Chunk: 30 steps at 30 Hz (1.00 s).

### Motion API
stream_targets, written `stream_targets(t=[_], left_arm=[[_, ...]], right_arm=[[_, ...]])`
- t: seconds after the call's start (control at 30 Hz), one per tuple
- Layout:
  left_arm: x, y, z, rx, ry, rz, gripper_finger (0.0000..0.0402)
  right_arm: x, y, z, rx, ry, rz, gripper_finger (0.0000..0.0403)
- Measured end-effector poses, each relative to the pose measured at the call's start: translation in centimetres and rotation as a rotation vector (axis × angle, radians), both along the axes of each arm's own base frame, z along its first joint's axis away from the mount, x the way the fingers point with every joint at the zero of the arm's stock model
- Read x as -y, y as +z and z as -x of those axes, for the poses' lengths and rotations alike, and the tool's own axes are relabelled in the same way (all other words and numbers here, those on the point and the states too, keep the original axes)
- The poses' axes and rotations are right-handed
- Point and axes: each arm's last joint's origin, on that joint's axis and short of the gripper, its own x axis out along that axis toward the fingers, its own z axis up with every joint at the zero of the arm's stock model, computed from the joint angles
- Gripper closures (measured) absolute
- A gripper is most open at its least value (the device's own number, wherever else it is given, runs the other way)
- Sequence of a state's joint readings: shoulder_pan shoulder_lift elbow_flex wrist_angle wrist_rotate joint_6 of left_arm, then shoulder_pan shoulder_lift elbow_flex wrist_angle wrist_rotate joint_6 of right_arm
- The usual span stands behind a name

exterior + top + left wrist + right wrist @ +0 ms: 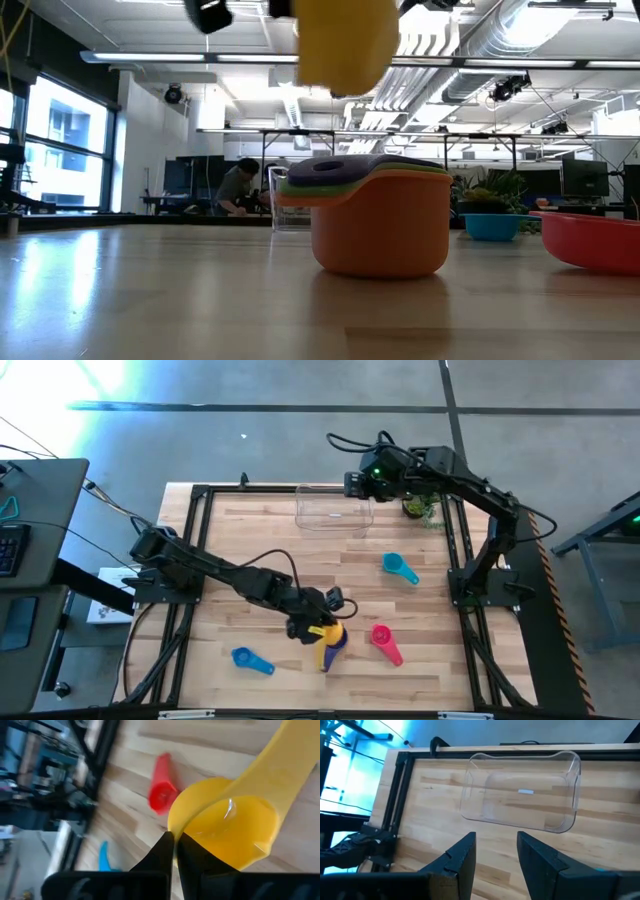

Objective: Nest measuring cups in basket
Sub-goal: Stack the yellow measuring cup on top of the dark blue measuring cup

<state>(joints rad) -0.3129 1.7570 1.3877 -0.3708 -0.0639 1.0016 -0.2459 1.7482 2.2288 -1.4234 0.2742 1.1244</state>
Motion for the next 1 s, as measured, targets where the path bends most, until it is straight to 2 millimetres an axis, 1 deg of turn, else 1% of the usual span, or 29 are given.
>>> stream_targets(t=[0.17,0.23,0.47,0.67,0.83,1.0], left_arm=[[0.3,-1.8,-0.6,-0.047,-0.023,-0.001,0.0398],[0.4,-2.3,-1.2,-0.033,-0.021,0.004,0.0398],[0.5,-4.2,-1.8,-0.085,-0.016,-0.011,0.0398],[0.4,-4.7,-1.9,-0.099,-0.014,-0.021,0.0398],[0.4,-4.8,-1.9,-0.101,-0.047,-0.062,0.0398],[0.4,-4.8,-1.9,-0.096,-0.059,-0.076,0.0387]], right_arm=[[0.0,-0.2,-0.2,-0.006,0.002,-0.005,0.0268],[0.0,-0.2,-0.3,-0.009,0.006,-0.005,0.0268],[0.0,-0.2,-0.2,-0.007,0.017,-0.018,0.0268],[0.0,-0.3,-0.2,-0.012,0.022,-0.024,0.0268],[-0.1,-0.3,-0.2,-0.010,0.028,-0.032,0.0268],[-0.1,-0.3,-0.2,-0.010,0.029,-0.031,0.0268]])
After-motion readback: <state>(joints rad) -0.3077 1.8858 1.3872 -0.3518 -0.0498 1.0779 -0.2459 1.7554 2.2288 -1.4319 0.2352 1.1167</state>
